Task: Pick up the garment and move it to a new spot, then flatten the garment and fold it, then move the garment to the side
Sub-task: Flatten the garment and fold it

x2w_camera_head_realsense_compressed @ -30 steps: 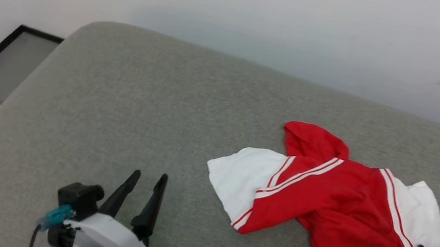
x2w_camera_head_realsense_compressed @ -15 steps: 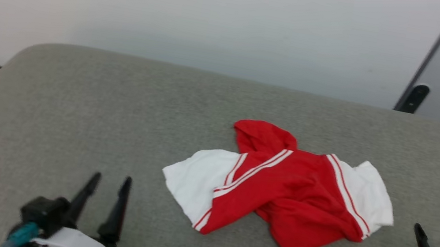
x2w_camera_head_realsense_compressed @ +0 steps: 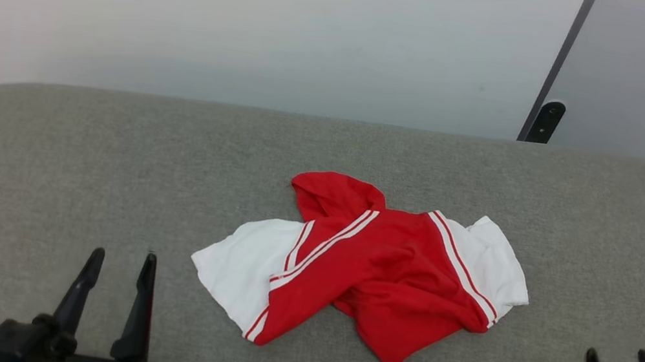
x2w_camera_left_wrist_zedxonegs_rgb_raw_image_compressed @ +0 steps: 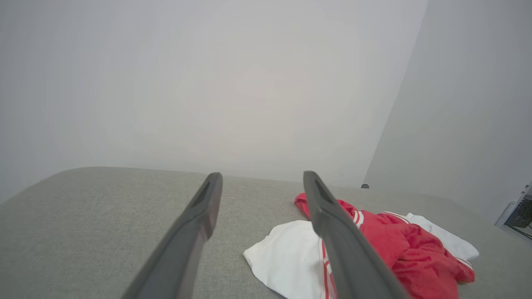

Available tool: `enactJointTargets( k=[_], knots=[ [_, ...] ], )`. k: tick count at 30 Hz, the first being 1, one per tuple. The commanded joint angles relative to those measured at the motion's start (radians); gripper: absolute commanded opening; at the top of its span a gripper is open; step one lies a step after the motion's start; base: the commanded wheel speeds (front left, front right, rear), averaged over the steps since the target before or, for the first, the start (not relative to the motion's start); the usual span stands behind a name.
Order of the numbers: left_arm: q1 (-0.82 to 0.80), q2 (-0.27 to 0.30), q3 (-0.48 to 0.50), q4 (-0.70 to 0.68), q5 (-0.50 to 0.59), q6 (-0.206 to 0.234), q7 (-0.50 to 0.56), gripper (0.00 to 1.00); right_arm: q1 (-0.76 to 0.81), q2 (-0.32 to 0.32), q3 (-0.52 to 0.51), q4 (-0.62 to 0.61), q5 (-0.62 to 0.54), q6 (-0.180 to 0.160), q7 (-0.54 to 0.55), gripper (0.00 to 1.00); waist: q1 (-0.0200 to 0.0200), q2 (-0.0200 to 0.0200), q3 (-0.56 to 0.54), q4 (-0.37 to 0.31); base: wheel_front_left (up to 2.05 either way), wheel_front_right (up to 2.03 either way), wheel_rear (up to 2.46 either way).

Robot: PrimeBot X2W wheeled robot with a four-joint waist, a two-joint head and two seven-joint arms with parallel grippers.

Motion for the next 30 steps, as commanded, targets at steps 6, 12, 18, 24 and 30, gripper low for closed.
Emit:
enactJointTargets(
  k=[6,12,18,24,30],
  knots=[
    [0.010,-0.028,0.029,-0.009,0.042,-0.029,0.000,1.00,0.032,0.022,-0.008,-0.044,-0.038,-0.001,-0.001,1.00,0.0000,0.0000,0.010,-0.003,0.00,0.00,0.00],
    [-0.018,-0.040,0.023,-0.007,0.064,-0.040,0.000,1.00,-0.006,-0.006,0.015,-0.032,-0.012,-0.001,0.018,1.00,0.0000,0.0000,0.022,0.020,0.00,0.00,0.00],
    [-0.056,-0.044,0.008,0.001,0.074,-0.043,0.000,1.00,-0.091,-0.062,0.059,-0.003,0.060,-0.001,0.123,1.00,0.0000,0.0000,0.044,0.051,0.00,0.00,0.00],
    [-0.129,-0.038,-0.053,0.004,0.073,-0.043,0.000,1.00,-0.230,-0.136,0.095,0.053,0.169,-0.001,0.312,1.00,0.0000,0.0000,0.109,0.107,0.00,0.00,0.00],
    [-0.188,-0.041,-0.112,0.015,0.056,-0.044,0.000,1.00,-0.391,-0.222,0.171,0.120,0.272,-0.001,0.529,1.00,0.0000,0.0000,0.168,0.170,0.00,0.00,0.00]
  ],
)
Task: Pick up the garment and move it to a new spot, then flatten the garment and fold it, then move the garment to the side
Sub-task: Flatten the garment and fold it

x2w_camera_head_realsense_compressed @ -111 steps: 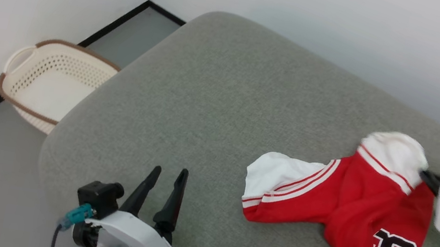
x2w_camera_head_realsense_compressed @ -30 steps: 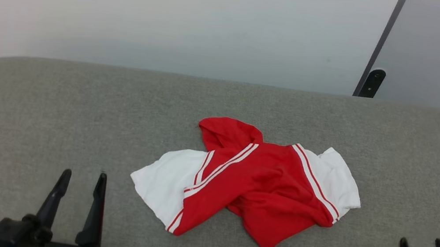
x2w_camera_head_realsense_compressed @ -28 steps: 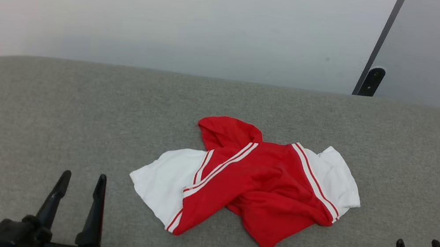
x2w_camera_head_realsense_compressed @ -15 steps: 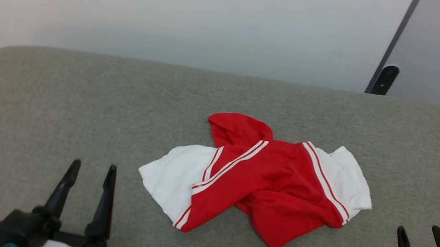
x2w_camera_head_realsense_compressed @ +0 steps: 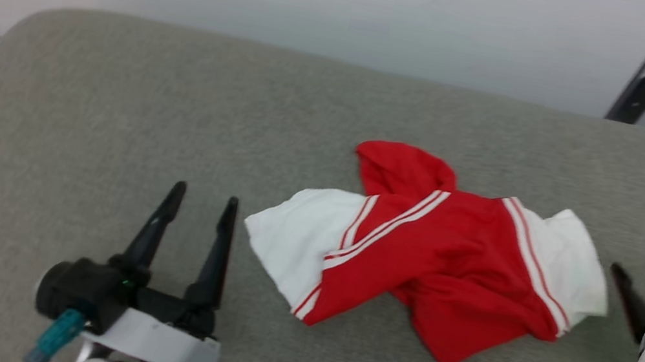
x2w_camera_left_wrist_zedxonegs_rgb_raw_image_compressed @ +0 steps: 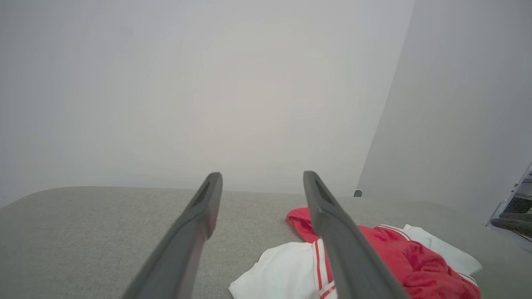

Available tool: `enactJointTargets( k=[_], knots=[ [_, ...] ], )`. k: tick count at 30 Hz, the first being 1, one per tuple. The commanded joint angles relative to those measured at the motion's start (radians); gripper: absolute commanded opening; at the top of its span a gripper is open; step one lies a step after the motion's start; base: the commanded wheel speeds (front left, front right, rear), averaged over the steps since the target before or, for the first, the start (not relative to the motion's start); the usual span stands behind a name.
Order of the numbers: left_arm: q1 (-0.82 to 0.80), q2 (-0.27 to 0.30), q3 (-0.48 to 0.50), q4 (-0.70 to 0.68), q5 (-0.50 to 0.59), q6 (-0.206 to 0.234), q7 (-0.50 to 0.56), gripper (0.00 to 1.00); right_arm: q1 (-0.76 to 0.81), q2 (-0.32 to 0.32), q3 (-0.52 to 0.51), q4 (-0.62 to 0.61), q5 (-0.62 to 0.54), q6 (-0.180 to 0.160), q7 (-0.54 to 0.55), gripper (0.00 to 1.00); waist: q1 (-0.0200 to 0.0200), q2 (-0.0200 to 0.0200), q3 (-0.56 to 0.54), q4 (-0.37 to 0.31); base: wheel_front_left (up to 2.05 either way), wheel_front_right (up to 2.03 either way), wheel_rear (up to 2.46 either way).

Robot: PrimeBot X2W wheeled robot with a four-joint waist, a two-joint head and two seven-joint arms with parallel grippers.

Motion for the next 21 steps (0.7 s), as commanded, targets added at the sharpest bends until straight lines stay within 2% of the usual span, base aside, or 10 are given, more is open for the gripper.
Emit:
enactJointTargets(
  k=[1,6,11,17,21],
  knots=[
    [-0.020,-0.001,-0.013,0.007,-0.004,-0.002,0.000,1.00,-0.039,-0.011,0.014,0.023,0.029,-0.001,0.047,1.00,0.0000,0.0000,0.056,0.059,0.00,0.00,0.00],
    [-0.058,-0.004,-0.057,0.022,-0.017,-0.002,0.000,1.00,-0.152,-0.063,0.077,0.103,0.082,-0.001,0.190,1.00,0.0000,0.0000,0.101,0.115,0.00,0.00,0.00],
    [-0.097,-0.009,-0.101,0.035,-0.028,-0.002,0.000,1.00,-0.249,-0.083,0.104,0.229,0.102,-0.001,0.325,1.00,0.0000,0.0000,0.149,0.171,0.00,0.00,0.00],
    [-0.132,-0.013,-0.127,0.043,-0.044,-0.002,0.000,1.00,-0.333,-0.047,0.086,0.395,0.100,-0.001,0.425,1.00,0.0000,0.0000,0.187,0.215,0.00,0.00,0.00],
    [-0.137,-0.014,-0.121,0.047,-0.053,-0.002,0.000,1.00,-0.351,0.005,0.083,0.488,0.094,-0.001,0.474,1.00,0.0000,0.0000,0.195,0.227,0.00,0.00,0.00]
  ],
)
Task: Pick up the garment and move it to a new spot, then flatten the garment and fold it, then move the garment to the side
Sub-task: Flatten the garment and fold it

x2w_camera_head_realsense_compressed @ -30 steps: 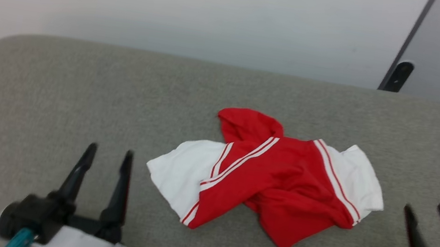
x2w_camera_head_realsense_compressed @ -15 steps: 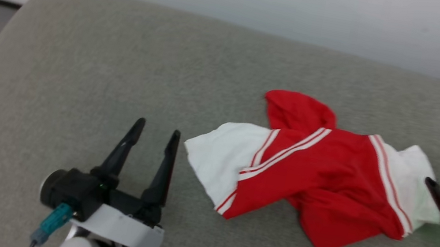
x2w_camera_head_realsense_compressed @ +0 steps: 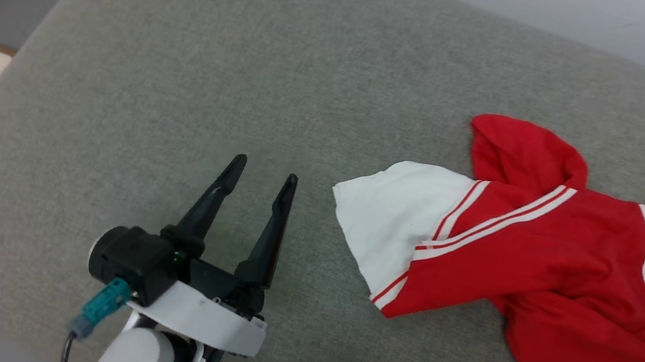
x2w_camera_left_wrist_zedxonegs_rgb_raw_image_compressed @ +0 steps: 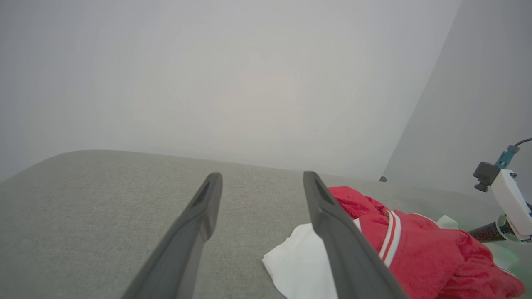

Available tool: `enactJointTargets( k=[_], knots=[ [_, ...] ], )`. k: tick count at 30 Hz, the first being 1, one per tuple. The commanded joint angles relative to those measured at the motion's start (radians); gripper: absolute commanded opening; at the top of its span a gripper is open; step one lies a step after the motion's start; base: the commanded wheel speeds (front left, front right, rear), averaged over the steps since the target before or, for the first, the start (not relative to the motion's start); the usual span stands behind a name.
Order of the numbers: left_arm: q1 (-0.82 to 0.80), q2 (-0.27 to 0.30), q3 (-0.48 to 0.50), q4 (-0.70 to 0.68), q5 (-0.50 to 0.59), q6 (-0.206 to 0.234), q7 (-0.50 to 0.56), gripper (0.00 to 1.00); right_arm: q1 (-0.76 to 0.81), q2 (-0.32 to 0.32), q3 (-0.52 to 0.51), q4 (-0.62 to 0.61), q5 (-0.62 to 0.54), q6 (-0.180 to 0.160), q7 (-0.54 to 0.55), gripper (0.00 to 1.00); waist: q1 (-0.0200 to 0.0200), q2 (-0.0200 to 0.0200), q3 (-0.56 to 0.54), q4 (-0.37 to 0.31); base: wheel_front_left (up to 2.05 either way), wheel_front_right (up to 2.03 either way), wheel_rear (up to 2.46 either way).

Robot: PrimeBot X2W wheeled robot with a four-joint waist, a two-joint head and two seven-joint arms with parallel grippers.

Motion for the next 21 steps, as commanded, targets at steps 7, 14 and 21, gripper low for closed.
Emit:
enactJointTargets(
  k=[7,14,21],
  knots=[
    [-0.006,-0.002,0.019,0.007,-0.016,-0.002,0.000,1.00,0.007,0.049,0.029,0.070,-0.024,0.000,0.006,0.00,0.0000,0.0000,0.018,0.014,0.00,0.00,0.00],
    [0.019,-0.002,0.049,0.006,-0.005,-0.002,0.000,1.00,0.049,0.004,0.015,0.004,0.016,0.000,-0.038,0.00,0.0000,0.0000,-0.024,-0.026,0.00,0.00,0.00],
    [0.041,-0.002,0.068,0.002,0.004,-0.003,0.000,1.00,0.160,-0.034,-0.027,-0.047,0.056,-0.001,-0.057,0.00,0.0000,0.0000,-0.059,-0.084,0.00,0.00,0.00]
  ],
)
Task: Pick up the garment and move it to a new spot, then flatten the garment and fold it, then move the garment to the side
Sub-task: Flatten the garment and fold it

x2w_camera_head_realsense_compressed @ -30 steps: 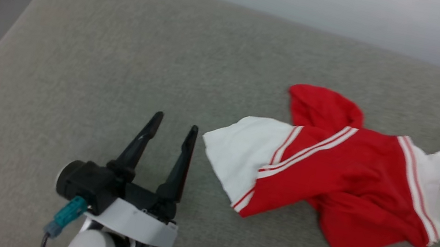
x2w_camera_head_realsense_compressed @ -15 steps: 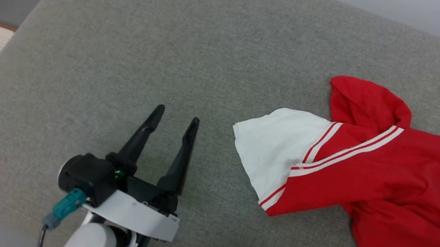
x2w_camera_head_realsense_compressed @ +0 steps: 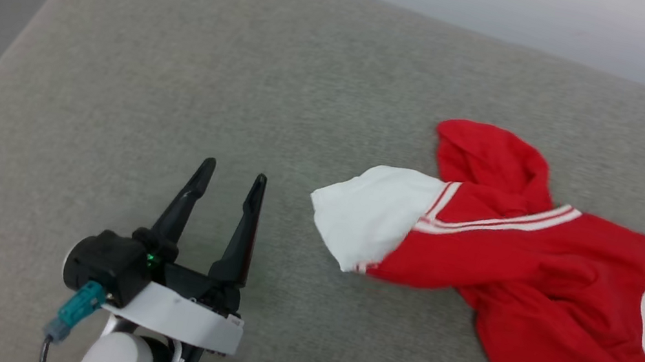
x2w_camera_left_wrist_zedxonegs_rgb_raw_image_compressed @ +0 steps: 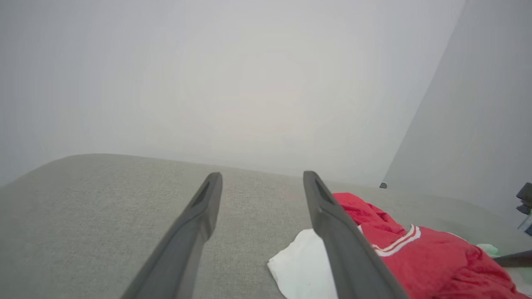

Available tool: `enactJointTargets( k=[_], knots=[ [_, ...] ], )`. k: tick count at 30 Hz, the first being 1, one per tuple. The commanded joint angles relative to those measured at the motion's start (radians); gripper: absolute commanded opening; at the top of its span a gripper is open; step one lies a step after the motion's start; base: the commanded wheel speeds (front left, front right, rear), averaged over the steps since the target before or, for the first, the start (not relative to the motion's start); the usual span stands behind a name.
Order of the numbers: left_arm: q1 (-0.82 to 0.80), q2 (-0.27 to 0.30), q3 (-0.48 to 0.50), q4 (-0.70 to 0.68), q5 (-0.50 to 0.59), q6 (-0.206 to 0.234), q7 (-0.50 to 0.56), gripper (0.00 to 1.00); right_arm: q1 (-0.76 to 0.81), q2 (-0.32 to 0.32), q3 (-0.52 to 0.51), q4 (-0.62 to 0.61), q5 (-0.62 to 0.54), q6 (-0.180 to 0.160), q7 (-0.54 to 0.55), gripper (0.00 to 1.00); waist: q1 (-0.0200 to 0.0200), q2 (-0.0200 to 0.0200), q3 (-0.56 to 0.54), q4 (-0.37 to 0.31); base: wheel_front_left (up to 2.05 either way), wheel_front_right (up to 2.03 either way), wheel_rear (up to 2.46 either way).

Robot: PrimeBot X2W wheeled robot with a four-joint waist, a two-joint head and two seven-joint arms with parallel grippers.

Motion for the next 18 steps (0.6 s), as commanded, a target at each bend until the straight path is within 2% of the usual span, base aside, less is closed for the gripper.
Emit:
enactJointTargets(
  k=[1,10,18],
  knots=[
    [0.014,0.000,0.003,0.000,0.005,-0.003,0.000,1.00,0.063,-0.006,-0.012,0.006,0.011,-0.002,0.000,0.00,0.0000,0.0000,-0.026,-0.038,0.00,0.00,0.00],
    [0.029,0.007,0.013,0.000,0.006,-0.003,0.000,1.00,0.221,0.017,-0.077,-0.035,0.038,-0.002,0.019,0.00,0.0000,0.0000,-0.045,-0.092,0.00,0.00,0.00],
    [0.025,0.015,0.005,0.008,-0.001,-0.003,0.000,1.00,0.291,0.039,-0.135,-0.038,0.003,-0.003,0.026,0.00,0.0000,0.0000,-0.046,-0.111,0.00,0.00,0.00]
  ],
)
